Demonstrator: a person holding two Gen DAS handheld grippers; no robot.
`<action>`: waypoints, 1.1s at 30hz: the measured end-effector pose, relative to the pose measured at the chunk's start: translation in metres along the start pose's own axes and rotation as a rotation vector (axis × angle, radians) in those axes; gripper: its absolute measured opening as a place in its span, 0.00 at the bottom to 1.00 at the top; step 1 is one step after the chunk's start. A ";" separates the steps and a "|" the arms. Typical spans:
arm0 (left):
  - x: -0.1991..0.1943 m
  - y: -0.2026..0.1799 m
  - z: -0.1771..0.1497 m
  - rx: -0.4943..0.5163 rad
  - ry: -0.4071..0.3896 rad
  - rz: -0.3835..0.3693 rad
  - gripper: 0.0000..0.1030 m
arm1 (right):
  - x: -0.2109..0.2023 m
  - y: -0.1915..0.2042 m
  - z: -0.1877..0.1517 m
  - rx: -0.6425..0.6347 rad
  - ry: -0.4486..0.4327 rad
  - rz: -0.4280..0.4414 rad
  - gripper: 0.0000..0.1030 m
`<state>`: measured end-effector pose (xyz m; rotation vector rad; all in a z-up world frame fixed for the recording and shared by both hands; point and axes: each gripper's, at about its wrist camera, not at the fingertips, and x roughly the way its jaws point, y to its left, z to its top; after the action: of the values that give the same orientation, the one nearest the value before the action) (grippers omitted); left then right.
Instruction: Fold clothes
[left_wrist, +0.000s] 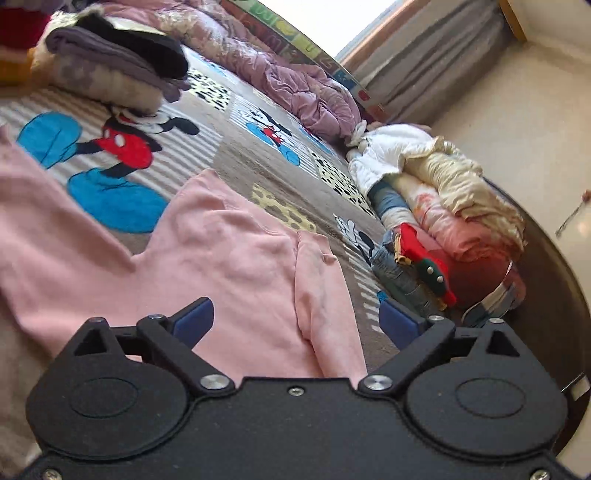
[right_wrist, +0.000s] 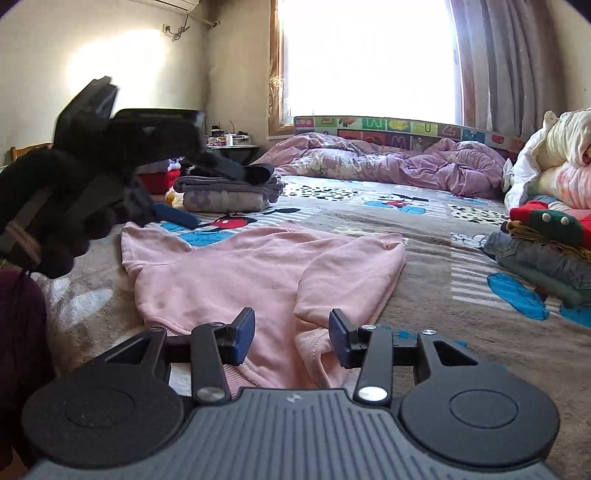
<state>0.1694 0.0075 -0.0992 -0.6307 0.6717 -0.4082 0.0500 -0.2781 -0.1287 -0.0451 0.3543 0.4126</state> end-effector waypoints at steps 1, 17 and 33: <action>-0.008 0.009 0.000 -0.032 -0.009 -0.004 0.94 | -0.004 0.001 0.001 -0.001 -0.005 -0.016 0.46; -0.084 0.119 -0.004 -0.280 -0.125 0.101 0.94 | -0.015 0.078 -0.010 -0.126 0.072 -0.010 0.54; -0.083 0.163 0.018 -0.314 -0.200 0.211 0.76 | 0.022 0.131 -0.013 -0.305 0.109 0.008 0.55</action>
<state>0.1465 0.1802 -0.1580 -0.8760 0.6082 -0.0403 0.0119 -0.1511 -0.1446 -0.3646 0.3964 0.4705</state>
